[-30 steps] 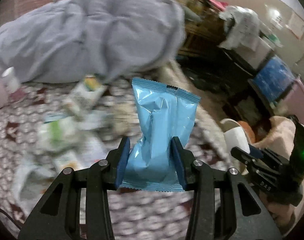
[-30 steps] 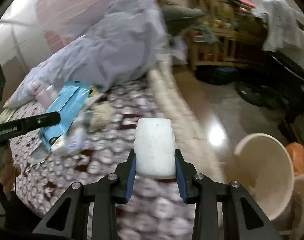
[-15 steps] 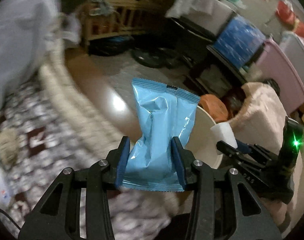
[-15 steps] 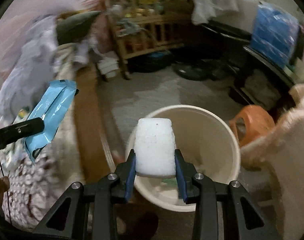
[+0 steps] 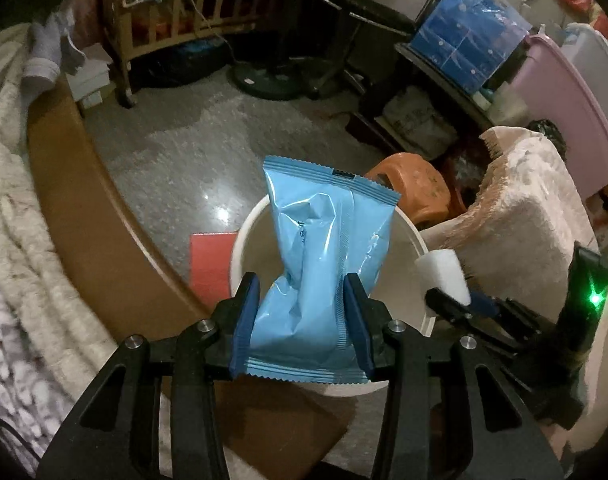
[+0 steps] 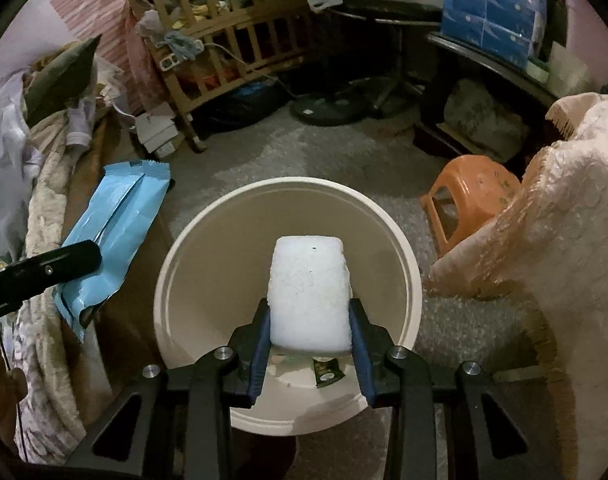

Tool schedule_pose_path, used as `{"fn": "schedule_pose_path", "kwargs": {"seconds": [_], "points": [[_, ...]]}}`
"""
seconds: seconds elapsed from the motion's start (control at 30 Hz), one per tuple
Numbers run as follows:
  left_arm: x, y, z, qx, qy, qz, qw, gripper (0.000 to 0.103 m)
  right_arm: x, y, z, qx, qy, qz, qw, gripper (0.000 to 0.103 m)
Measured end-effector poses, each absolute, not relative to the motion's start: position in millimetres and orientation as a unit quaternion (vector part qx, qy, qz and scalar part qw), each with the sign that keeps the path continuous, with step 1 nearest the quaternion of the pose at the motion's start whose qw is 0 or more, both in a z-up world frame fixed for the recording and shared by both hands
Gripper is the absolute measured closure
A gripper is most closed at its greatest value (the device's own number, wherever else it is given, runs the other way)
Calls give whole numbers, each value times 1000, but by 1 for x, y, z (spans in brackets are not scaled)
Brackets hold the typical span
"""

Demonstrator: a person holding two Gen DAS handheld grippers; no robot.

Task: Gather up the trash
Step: 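Carry the blue packet and white sponge with both tools over the white bucket, then open both tools to drop the packet and sponge into the bucket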

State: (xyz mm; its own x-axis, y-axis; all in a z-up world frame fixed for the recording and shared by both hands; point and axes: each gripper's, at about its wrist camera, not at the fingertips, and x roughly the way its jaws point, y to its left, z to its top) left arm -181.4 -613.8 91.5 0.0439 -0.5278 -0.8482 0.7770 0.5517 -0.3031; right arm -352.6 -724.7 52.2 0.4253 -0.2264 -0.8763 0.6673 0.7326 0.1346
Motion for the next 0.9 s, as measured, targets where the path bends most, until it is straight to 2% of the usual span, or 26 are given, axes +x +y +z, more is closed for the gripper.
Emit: {"fn": "schedule_pose_path", "kwargs": {"seconds": [0.1, 0.17, 0.2, 0.27, 0.5, 0.9], "points": [[-177, -613, 88, 88, 533, -466, 701, 55, -353, -733, 46, 249, 464, -283, 802, 68], [-176, -614, 89, 80, 533, -472, 698, 53, -355, -738, 44, 261, 458, -291, 798, 59], [-176, -615, 90, 81, 532, -472, 698, 52, -355, -740, 44, 266, 454, -290, 799, 58], [-177, -616, 90, 80, 531, -479, 695, 42, -357, -740, 43, 269, 449, -288, 802, 58], [-173, -604, 88, 92, 528, -469, 702, 41, -357, -737, 37, 284, 450, -287, 797, 55], [-168, -534, 114, 125, 461, -408, 778, 41, -329, -696, 45, 262, 463, -256, 807, 55]]}}
